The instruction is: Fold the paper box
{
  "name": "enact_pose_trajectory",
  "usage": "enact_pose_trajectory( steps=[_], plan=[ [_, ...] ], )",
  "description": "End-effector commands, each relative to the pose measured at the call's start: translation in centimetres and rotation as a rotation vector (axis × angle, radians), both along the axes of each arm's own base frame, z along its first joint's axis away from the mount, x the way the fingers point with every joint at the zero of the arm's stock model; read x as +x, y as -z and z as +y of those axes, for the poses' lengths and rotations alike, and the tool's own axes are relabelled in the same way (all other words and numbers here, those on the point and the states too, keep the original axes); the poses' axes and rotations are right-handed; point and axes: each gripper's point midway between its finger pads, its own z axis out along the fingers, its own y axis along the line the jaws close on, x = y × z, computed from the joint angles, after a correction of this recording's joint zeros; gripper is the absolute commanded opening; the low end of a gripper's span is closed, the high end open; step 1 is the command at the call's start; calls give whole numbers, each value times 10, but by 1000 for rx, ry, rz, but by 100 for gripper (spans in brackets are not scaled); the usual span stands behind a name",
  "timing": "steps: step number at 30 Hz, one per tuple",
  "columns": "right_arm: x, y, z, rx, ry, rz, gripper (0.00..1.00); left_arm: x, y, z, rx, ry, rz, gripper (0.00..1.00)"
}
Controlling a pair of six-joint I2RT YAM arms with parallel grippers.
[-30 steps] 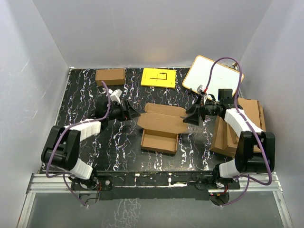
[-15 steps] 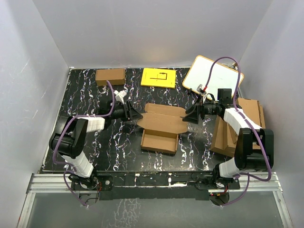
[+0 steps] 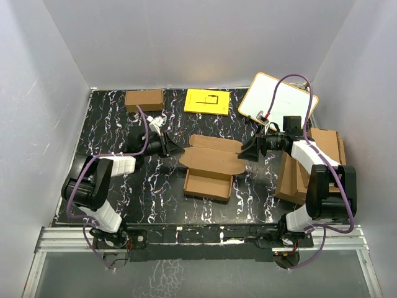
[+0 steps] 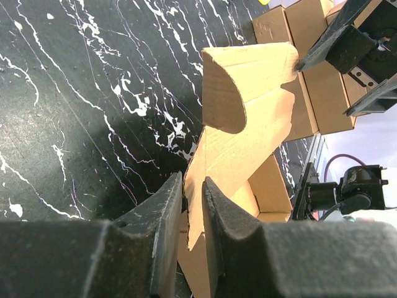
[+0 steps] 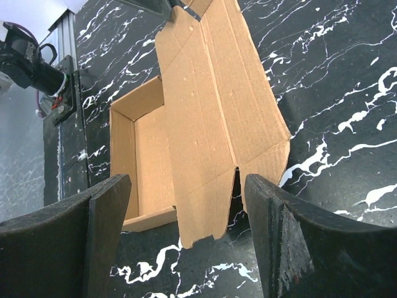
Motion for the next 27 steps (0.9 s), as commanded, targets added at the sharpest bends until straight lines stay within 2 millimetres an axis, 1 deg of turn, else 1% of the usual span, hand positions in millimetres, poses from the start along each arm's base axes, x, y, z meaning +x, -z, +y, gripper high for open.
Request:
enact_pose_trajectory(
  steps=[1, 6, 7, 10, 17, 18, 21, 27],
  plan=[
    [-5, -27, 5, 42, -61, -114, 79, -1, -22, -4, -25, 41, -95, 20],
    [-6, -30, 5, 41, -69, -134, 79, 2, -21, -12, -40, 111, -52, 23],
    [-6, -30, 6, 41, -71, -133, 79, 2, -16, -12, -34, 122, -25, 23],
    [-6, -31, 5, 38, -69, -137, 79, 3, -11, -15, -15, 159, 7, 23],
    [-5, -30, 4, 25, -60, -141, 79, 11, -11, -16, 32, 200, 24, 21],
    [-5, -31, 4, 24, -59, -145, 79, 11, -11, -16, 36, 203, 26, 18],
    [-4, -33, 3, 19, -55, -151, 79, 11, -10, -16, 37, 202, 25, 1],
    [-1, -35, -2, 9, -33, -162, 79, 6, -13, -8, 42, 117, -18, 0]
  ],
)
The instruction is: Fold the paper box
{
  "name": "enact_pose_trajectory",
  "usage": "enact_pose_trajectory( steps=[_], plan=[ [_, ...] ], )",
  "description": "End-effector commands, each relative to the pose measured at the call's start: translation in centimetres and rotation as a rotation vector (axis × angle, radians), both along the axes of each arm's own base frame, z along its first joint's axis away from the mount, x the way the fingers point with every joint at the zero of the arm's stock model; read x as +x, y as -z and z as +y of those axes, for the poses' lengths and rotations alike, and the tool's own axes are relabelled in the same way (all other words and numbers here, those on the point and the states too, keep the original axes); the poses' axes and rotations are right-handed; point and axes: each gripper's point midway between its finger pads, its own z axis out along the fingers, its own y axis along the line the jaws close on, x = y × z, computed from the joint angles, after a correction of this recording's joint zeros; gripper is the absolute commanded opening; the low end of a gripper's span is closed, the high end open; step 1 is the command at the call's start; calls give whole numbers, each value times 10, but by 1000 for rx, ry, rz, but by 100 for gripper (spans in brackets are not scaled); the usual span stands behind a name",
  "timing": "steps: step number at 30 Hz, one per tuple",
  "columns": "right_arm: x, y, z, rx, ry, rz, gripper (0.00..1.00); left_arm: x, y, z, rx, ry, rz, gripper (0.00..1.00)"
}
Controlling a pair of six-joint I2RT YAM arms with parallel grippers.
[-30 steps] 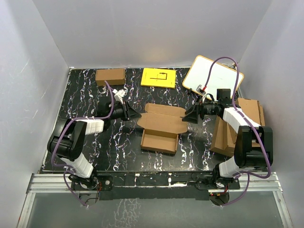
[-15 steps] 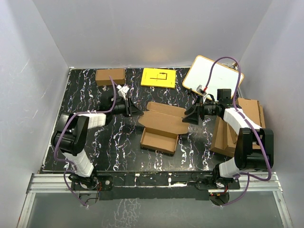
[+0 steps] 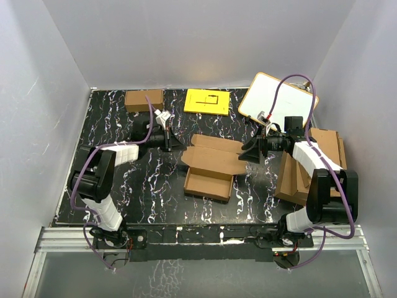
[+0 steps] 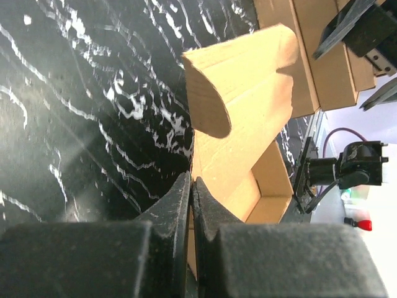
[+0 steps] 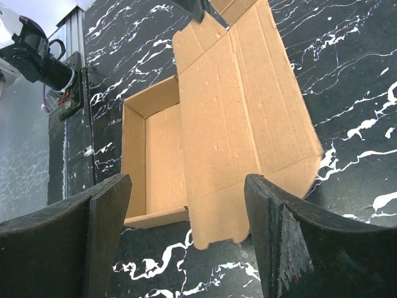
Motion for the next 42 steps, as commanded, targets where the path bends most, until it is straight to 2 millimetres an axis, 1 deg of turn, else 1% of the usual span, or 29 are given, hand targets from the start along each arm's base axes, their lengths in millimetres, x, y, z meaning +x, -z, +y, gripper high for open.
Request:
enact_pose_trajectory(
  steps=[1, 4, 5, 7, 11, 17, 21, 23, 27, 28, 31, 33, 37, 39, 40, 41, 42],
  plan=[
    [10, -25, -5, -10, 5, -128, 79, -8, -11, 7, 1, -58, -68, 0],
    [13, -21, -7, -26, 25, -117, 79, -16, -16, 17, 9, -140, -112, 0],
    [13, -19, -8, -29, 31, -108, 79, -18, -21, 20, -6, -167, -144, 0],
    [16, -13, -8, -32, 45, -77, 79, -26, -24, 28, -22, -229, -181, 0],
    [15, 1, -4, -16, 43, -3, 79, -43, -28, 39, -38, -296, -234, 0],
    [11, 13, 11, -15, 3, 45, 78, -53, -37, 41, -48, -298, -295, 0],
    [12, 19, 14, -32, 2, 59, 77, -53, -39, 40, -51, -293, -308, 0],
    [13, 21, 13, -39, 9, 61, 75, -54, -41, 40, -54, -289, -314, 0],
    [14, 25, 13, -38, 12, 80, 65, -54, -41, 40, -53, -288, -318, 0],
    [10, 26, 21, -40, -13, 80, 63, -55, -40, 40, -53, -287, -316, 0],
    [9, 27, 24, -34, -24, 92, 52, -55, -40, 39, -55, -282, -315, 0],
    [9, 28, 26, -27, -32, 100, 41, -56, -40, 38, -57, -278, -315, 0],
    [9, 26, 27, -18, -47, 93, 16, -57, -39, 38, -55, -271, -306, 0],
    [9, 23, 27, -21, -56, 68, 10, -57, -37, 38, -51, -271, -296, 0],
    [9, 22, 27, -28, -57, 58, 8, -57, -36, 38, -47, -266, -283, 0],
    [9, 22, 26, -37, -57, 48, 8, -57, -34, 38, -37, -267, -264, 1],
    [10, 21, 25, -47, -57, 36, 8, -56, -31, 39, -15, -268, -241, 12]
  ],
)
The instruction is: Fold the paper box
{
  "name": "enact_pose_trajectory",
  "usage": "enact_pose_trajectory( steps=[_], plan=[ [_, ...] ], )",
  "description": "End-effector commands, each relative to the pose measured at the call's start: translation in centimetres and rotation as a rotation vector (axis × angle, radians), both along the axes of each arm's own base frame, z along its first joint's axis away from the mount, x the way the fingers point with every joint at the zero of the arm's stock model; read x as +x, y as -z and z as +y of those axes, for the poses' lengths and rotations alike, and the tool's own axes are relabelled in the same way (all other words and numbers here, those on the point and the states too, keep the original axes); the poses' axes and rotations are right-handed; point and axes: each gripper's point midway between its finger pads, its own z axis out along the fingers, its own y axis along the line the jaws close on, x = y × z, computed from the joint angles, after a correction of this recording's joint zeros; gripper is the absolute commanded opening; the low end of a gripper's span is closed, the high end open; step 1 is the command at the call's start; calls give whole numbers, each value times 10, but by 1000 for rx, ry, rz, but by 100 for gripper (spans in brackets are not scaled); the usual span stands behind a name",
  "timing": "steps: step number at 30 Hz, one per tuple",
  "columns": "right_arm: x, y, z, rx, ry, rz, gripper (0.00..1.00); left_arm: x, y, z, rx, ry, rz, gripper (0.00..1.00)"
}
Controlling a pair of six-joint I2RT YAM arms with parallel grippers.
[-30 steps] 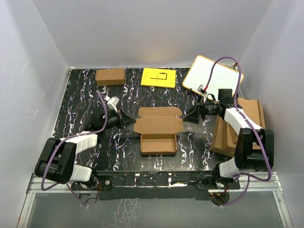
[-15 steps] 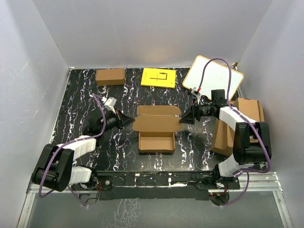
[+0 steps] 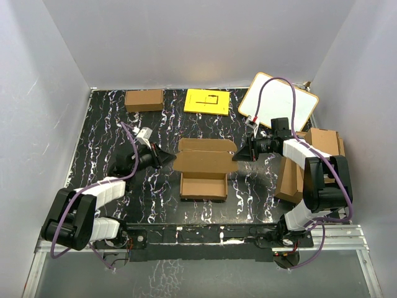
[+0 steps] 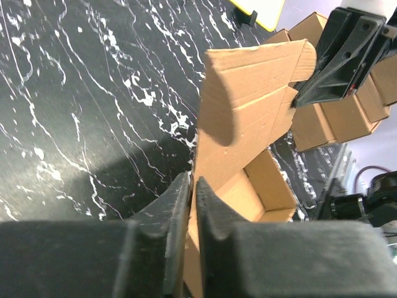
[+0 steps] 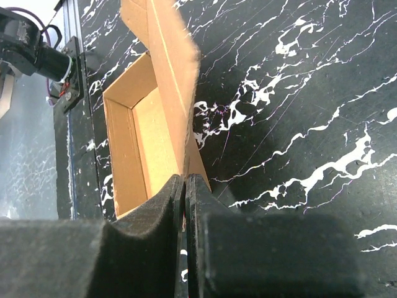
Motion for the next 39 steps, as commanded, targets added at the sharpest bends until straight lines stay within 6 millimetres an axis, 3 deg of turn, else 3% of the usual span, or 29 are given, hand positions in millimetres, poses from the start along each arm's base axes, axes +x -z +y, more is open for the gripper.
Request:
enact_pose_trajectory(
  steps=[1, 6, 10, 12, 20, 22, 29, 34, 39],
  plan=[
    [9, -18, 0, -1, -36, -124, 8, -1, -7, -2, 34, 30, 19, 19],
    [7, -24, 0, -7, -60, -162, 8, 0, -15, 4, 120, 39, 63, 62],
    [5, -28, 1, 2, -71, -175, 8, 2, -21, 13, 219, 48, 72, 84],
    [4, -28, 1, 5, -73, -174, 8, 1, -25, 10, 239, 100, 46, 85],
    [4, -30, 1, 10, -77, -176, 8, -4, -23, -6, 262, 317, 48, 77],
    [3, -30, 1, 11, -76, -174, 8, -1, -26, -9, 255, 338, 35, 69],
    [4, -30, 2, 15, -80, -172, 8, 0, -6, -10, 264, 357, 103, 51],
    [3, -31, 2, 16, -80, -175, 8, 3, -2, -12, 248, 350, 128, 32],
    [4, -31, 1, 10, -77, -178, 8, 3, -1, -12, 230, 326, 145, 18]
  ],
)
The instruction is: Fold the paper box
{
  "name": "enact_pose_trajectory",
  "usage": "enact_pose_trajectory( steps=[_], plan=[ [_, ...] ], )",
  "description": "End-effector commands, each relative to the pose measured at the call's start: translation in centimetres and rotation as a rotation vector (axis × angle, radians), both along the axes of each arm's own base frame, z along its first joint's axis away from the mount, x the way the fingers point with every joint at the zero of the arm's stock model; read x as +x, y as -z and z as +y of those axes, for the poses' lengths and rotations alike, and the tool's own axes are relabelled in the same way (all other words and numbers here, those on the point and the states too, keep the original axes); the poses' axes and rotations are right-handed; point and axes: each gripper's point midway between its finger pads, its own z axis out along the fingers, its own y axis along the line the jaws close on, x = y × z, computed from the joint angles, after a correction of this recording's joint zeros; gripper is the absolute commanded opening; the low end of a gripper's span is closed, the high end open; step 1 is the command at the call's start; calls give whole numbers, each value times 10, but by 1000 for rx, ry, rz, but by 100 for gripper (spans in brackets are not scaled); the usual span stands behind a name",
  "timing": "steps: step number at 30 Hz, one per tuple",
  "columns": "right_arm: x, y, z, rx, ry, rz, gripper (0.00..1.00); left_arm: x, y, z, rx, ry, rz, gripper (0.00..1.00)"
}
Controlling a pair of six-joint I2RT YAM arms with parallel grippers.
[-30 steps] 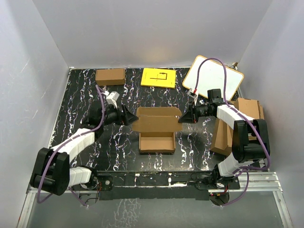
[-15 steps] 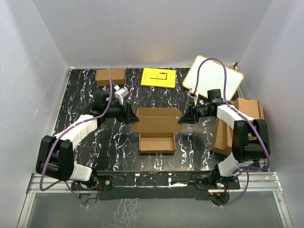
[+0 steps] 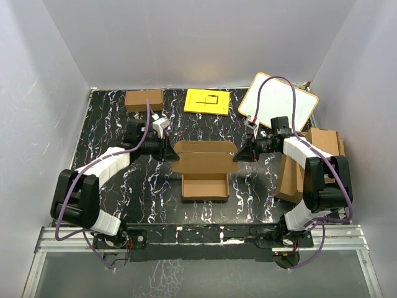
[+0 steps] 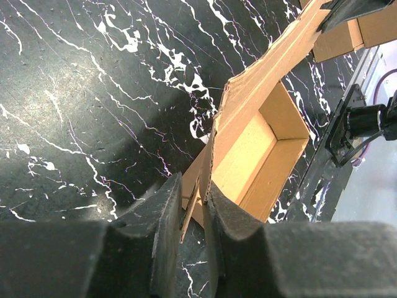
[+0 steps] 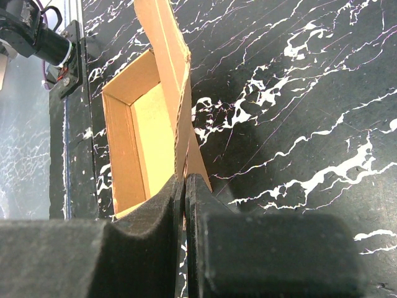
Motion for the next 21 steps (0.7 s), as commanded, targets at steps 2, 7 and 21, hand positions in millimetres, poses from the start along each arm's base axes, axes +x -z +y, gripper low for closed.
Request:
enact_pose_trajectory(
  steps=[2, 7, 21],
  plan=[
    [10, -28, 2, 23, -19, -122, 8, 3, -14, -3, -45, -18, -17, 14],
    [12, -31, 2, 19, -11, -129, 8, 4, -25, -2, -49, -57, -63, 1],
    [55, -67, 16, -82, 110, -218, 8, 23, -56, -15, -22, -312, -241, 0]
  ],
)
